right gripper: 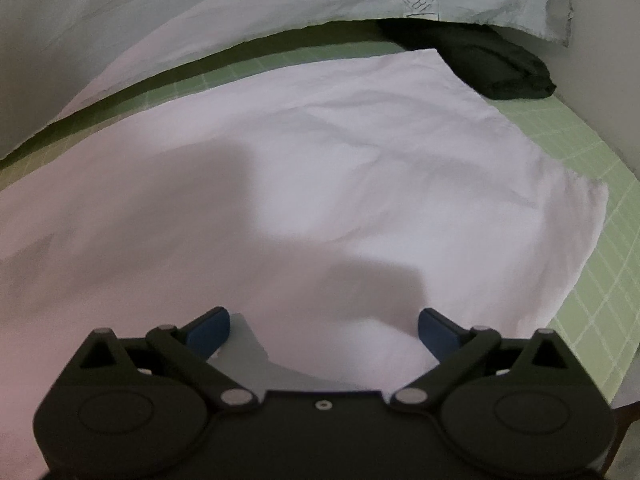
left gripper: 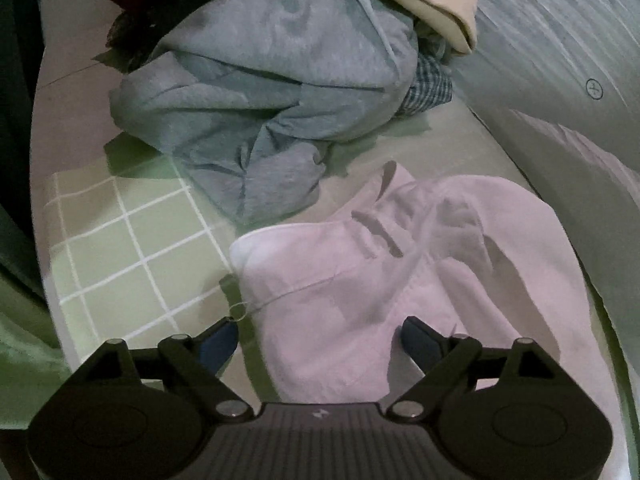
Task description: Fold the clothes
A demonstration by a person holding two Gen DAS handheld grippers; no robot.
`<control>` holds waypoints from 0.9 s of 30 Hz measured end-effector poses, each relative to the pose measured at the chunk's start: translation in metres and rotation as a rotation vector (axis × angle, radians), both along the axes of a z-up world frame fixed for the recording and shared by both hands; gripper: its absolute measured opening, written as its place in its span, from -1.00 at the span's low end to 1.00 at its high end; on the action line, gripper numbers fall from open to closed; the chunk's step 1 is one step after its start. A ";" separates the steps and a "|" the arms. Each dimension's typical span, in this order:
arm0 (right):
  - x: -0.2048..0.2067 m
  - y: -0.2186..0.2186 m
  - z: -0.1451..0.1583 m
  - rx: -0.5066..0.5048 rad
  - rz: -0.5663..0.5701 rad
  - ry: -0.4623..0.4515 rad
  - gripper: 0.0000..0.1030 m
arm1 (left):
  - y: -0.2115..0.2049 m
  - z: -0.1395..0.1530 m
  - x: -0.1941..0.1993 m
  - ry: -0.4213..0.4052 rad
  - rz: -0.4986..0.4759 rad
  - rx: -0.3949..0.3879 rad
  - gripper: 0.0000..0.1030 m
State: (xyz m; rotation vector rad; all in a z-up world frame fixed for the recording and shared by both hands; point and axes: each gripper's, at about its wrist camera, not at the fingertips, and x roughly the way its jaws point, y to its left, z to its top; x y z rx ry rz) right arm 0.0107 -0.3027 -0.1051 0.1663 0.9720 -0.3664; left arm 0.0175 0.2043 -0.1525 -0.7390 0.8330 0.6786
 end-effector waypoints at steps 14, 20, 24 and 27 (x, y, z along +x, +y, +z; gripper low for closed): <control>-0.056 -0.043 0.017 0.013 -0.096 -0.066 0.97 | -0.062 0.073 0.018 -0.249 -0.346 0.172 -0.95; -0.074 -0.085 0.027 0.017 -0.137 -0.083 0.97 | -0.149 0.118 0.037 -0.365 -0.561 0.233 -0.96; -0.080 -0.114 0.032 0.026 -0.156 -0.097 0.97 | -0.227 0.117 0.058 -0.395 -0.764 0.162 -0.96; -0.081 -0.130 0.032 0.032 -0.157 -0.097 0.97 | -0.282 0.080 0.079 -0.287 -0.853 0.078 -0.85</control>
